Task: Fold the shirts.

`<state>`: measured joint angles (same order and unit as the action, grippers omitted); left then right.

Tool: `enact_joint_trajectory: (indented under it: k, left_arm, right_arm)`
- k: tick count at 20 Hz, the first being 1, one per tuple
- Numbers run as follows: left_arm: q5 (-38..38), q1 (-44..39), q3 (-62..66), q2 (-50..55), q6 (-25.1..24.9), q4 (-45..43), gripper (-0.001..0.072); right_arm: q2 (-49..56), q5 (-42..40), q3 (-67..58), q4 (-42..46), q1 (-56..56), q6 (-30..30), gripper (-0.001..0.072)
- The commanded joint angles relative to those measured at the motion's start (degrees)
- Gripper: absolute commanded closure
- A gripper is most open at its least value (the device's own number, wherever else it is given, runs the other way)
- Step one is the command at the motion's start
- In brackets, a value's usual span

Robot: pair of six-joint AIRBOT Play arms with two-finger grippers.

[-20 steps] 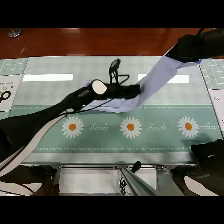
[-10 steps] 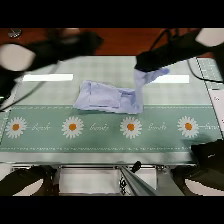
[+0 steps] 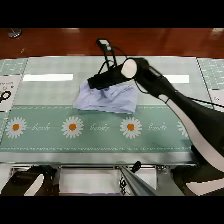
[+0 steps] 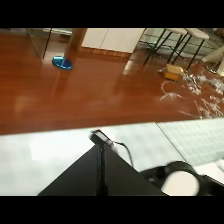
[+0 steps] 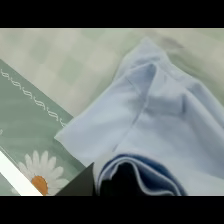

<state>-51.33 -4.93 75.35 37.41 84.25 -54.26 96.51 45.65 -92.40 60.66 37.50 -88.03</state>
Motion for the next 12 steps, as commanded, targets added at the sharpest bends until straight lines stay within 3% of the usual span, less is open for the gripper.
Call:
enact_joint_trajectory:
  k: [1, 2, 3, 4, 8, 10, 12]
  left_arm:
    - [-8.5, 1.0, -0.1, -3.5, 1.2, -1.2, 0.0696]
    - [-10.0, 1.0, -0.2, -3.3, 1.6, -1.9, 0.0696]
    - [-10.3, 1.0, -1.0, -3.3, 2.0, -2.5, 0.0695]
    - [-10.3, 1.0, -1.9, -3.3, 2.0, -3.0, 0.0695]
    - [-10.2, 1.0, -6.5, -3.3, 2.0, -3.9, 0.0695]
    - [-10.2, 1.0, -8.3, -3.1, 2.0, -4.4, 0.0695]
    - [-10.2, 1.0, -9.1, -2.7, 2.0, -5.6, 0.0695]
  right_arm:
    - [4.7, -8.0, 0.0, -8.5, 3.1, -0.1, 0.0691]
    - [5.2, -8.9, 0.0, -9.8, 3.6, -0.1, 0.056]
    - [5.4, -9.2, 0.0, -10.2, 3.8, -0.1, 0.0346]
    - [5.4, -8.9, -0.1, -10.3, 3.8, 0.0, 0.0221]
    - [1.6, 0.1, -1.3, -4.1, -1.3, 0.4, 0.0222]
    - [-2.5, 9.3, -1.3, 5.0, -6.0, 0.3, 0.0223]
    - [-6.6, 22.1, -1.3, 21.5, -11.3, 0.3, 0.0225]
